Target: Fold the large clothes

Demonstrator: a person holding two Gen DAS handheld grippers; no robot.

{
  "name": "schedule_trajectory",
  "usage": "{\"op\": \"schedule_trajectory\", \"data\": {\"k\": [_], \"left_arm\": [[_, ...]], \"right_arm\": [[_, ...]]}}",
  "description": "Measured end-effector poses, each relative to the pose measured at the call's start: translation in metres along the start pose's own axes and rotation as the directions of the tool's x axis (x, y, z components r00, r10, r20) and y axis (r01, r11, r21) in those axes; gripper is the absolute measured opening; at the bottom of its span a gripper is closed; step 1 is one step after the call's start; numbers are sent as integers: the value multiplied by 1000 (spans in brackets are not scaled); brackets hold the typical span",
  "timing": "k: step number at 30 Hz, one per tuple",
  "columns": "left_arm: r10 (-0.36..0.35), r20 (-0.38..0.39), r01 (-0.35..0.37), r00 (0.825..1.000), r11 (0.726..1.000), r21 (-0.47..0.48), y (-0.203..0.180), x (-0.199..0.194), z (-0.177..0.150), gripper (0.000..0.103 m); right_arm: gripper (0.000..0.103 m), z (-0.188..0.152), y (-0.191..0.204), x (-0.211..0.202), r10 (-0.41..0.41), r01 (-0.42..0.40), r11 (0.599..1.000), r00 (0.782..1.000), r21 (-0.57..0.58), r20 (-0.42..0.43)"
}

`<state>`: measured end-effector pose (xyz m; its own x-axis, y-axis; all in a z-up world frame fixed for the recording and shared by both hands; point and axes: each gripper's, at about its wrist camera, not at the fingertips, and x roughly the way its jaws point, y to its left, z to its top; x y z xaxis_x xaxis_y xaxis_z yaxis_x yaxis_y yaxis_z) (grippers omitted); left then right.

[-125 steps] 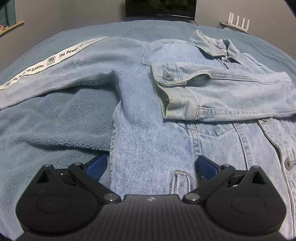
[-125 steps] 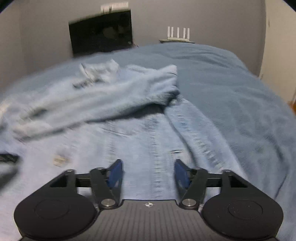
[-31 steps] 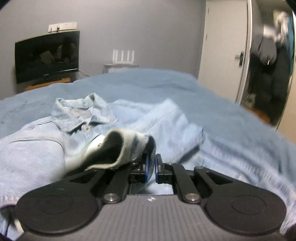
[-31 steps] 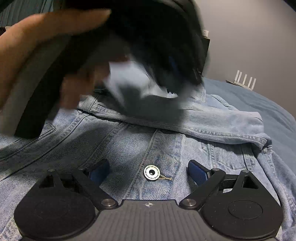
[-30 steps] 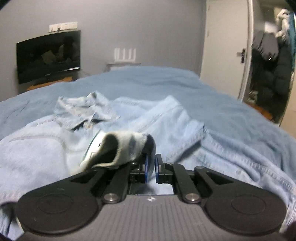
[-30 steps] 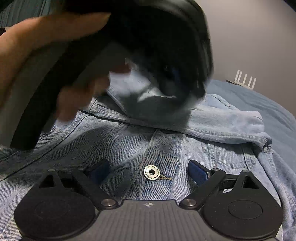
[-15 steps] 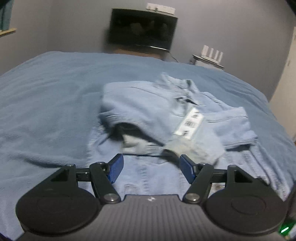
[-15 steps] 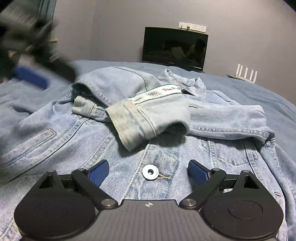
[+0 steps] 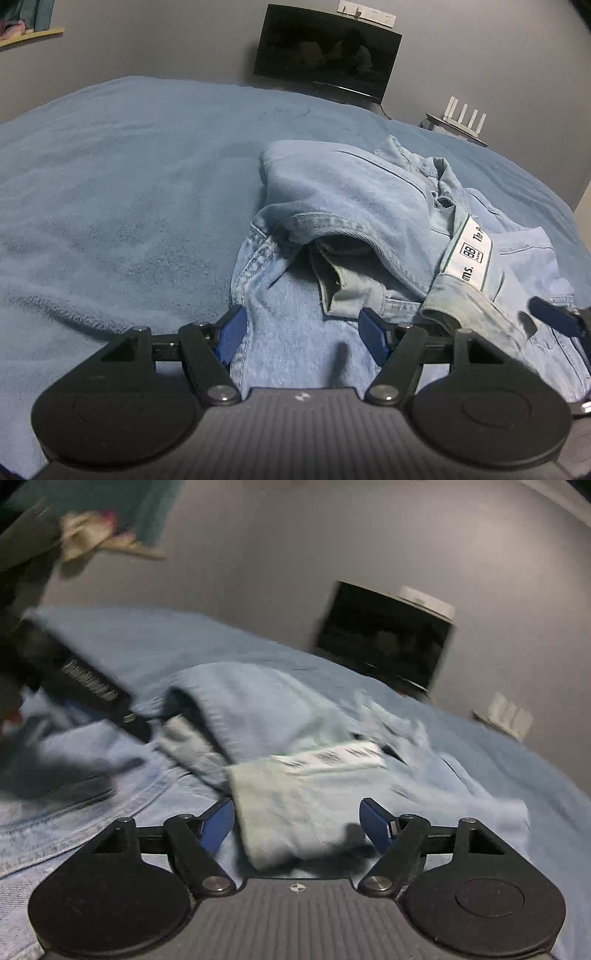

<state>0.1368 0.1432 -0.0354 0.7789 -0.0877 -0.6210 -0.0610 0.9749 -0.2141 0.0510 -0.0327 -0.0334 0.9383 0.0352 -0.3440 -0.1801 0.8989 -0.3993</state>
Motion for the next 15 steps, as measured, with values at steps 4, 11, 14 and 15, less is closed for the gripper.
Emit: {"op": "schedule_trajectory", "data": {"k": [4,11,14,15], "left_arm": [[-3,0,3,1000,1000,0,0,3,3,65],[-5,12,5,1000,1000,-19,1,5,8,65],[-2,7,2,1000,1000,-26,0,7,8,65],[1,6,-1,1000,1000,-22,-1,7,8,65]], "right_arm": [[36,-4,4,20,-42,39,997,997,-60,-61],[20,4,-110,-5,-128,92,881,991,464,47],[13,-16,-167,-11,-196,135,727,980,673,15],[15,-28,-184,-8,-192,138,666,981,733,-10]]}}
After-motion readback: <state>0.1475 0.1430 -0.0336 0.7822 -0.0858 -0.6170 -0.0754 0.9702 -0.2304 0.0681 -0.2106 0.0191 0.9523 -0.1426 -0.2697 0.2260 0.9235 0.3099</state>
